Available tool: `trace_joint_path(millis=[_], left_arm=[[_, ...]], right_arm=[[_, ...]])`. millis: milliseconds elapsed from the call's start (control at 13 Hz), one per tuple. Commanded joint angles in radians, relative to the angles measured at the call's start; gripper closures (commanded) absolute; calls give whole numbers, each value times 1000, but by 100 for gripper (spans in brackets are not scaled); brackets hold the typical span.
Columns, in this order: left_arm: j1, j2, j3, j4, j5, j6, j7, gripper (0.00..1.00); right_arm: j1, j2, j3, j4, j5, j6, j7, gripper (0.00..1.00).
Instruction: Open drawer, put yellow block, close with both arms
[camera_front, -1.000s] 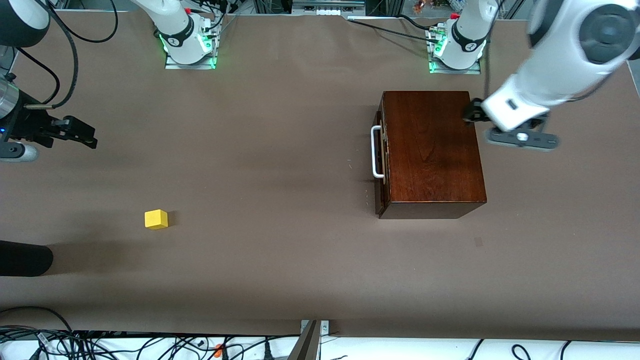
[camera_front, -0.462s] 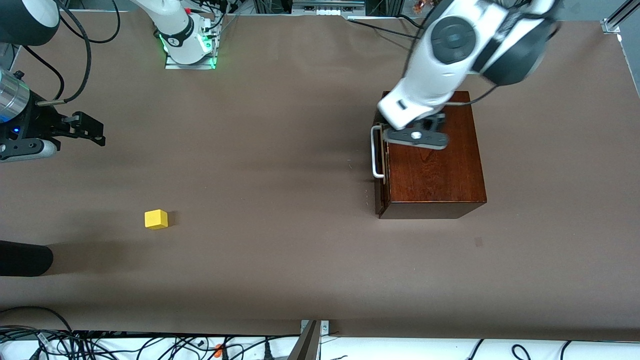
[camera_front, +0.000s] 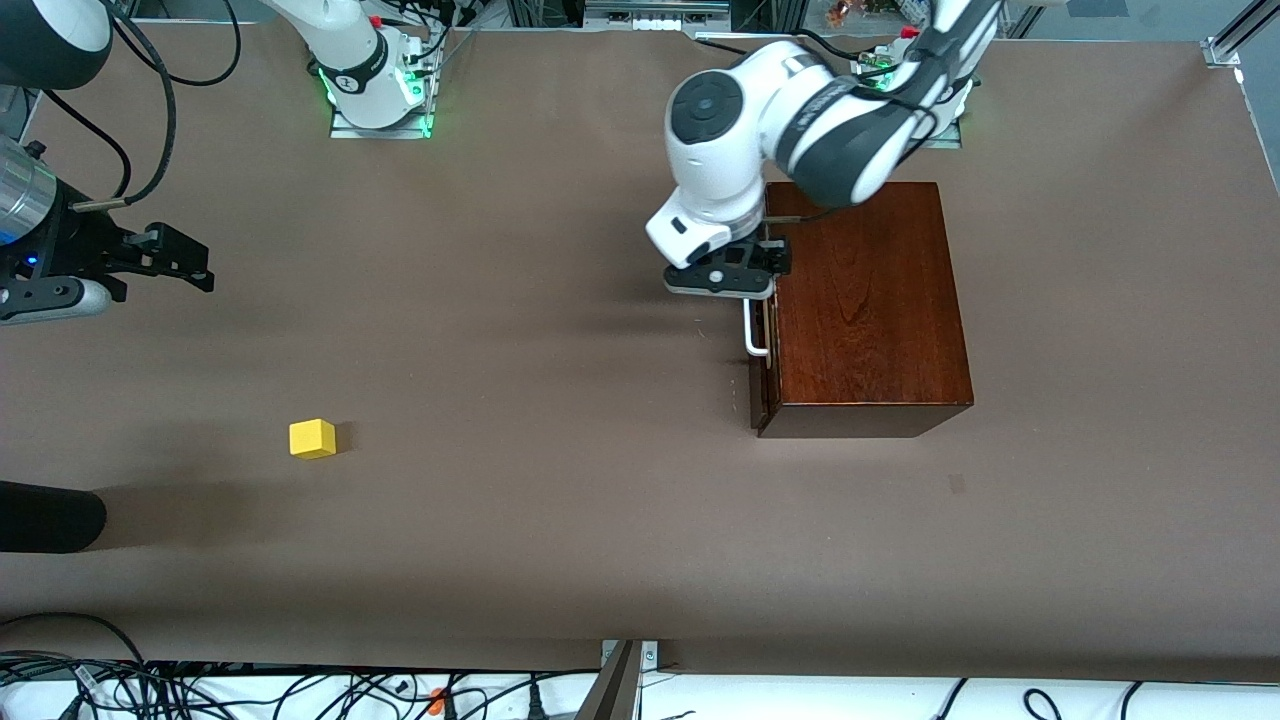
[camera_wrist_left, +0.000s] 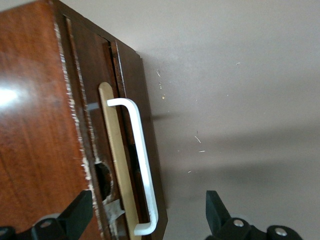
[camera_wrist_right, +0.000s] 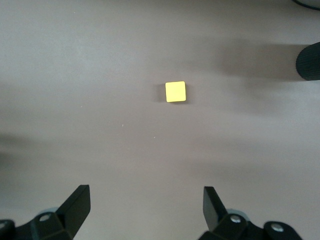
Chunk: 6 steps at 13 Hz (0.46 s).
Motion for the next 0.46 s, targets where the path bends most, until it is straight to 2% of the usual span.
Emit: trace_joint_path(millis=[0,385], left_arm=[[4,38,3,16,45,-6,-10,0],[2,88,1,8,58,-3,-18,0]], right_arm=[[-4,-25,-1,-20,20,-4,-16,0],[-6,-24,-13,-20,20,-10,-16,0]])
